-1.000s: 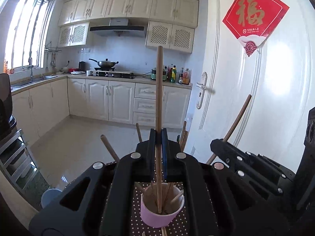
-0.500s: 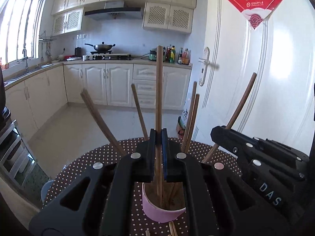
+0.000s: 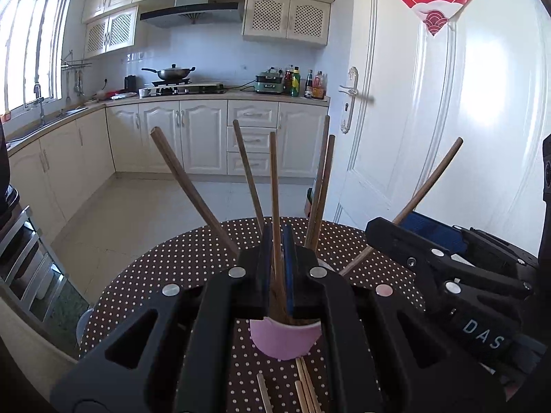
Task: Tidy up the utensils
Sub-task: 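Open the right gripper in the cup while the left gripper releases its chopstick, then withdraw both grippers from the cup back toward the chopsticks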
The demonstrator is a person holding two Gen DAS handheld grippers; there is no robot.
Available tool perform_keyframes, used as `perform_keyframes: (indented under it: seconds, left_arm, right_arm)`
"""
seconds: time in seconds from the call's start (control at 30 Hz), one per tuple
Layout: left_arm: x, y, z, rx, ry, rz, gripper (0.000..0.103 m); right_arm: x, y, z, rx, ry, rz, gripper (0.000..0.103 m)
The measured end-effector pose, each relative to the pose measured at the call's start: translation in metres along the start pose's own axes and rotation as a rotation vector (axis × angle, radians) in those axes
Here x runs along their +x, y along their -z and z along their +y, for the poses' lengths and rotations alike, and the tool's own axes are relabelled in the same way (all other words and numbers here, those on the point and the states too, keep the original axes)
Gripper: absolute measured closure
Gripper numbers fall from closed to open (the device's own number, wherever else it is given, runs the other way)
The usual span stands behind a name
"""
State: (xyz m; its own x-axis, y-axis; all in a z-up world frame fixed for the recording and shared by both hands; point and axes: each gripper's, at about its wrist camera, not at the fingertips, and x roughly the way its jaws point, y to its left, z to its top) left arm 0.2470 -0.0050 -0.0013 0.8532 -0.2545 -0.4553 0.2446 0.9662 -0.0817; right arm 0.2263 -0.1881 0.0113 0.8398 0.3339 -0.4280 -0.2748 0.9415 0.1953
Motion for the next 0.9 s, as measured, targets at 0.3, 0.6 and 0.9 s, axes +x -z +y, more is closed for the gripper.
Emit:
perform_keyframes:
  seconds: [0.3,0.6,0.9]
  left_arm:
    - [-0.026,0.017,-0.01,0.022,-0.009,0.013,0.089]
    - [-0.064,0.037,-0.012,0.019,-0.041,0.002,0.053]
    - [-0.065,0.073,-0.001,-0.012,-0.09,0.11,0.049]
  right_arm:
    - [-0.025,0.01,-0.005,-0.007,0.014,-0.003,0.047]
    - [-0.049,0.031,-0.005,-0.007,0.008,0.008,0.034]
    - [-0.049,0.058,0.001,0.046,-0.004,0.088,0.027]
